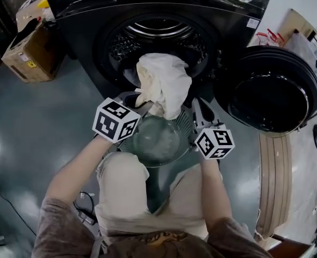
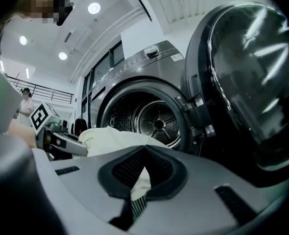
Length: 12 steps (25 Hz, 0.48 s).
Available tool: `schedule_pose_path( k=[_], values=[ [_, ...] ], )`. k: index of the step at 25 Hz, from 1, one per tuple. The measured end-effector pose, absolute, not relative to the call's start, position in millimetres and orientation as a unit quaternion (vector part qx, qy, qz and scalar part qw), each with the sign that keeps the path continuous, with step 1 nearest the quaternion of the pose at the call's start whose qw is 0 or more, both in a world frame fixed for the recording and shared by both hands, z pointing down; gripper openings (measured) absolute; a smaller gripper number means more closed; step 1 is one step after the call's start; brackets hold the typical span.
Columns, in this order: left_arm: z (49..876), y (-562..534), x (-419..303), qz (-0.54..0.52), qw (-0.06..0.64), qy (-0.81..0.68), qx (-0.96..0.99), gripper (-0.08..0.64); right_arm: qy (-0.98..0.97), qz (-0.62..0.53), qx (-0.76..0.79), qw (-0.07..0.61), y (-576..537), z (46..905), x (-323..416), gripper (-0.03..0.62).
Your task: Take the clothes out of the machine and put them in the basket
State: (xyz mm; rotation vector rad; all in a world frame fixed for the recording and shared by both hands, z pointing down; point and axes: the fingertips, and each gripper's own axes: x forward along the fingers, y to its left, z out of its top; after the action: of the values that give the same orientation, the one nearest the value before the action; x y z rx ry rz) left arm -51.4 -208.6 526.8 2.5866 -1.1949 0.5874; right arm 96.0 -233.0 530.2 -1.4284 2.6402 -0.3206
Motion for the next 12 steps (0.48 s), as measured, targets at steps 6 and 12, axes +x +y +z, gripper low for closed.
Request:
schedule_pose_path(
  k=[6,12],
  values=[
    [520,-184,-52,0.212,0.113,-0.393,0.887,0.086,0.889,-0.084,-0.449,0.025,-227,536,76,-0.005],
    [527,-191,-58,0.226,0.108,-0.411,0.877,0.196,0.897,-0.081,-0.433,0.018,-224,536,64,-0.005]
  ],
)
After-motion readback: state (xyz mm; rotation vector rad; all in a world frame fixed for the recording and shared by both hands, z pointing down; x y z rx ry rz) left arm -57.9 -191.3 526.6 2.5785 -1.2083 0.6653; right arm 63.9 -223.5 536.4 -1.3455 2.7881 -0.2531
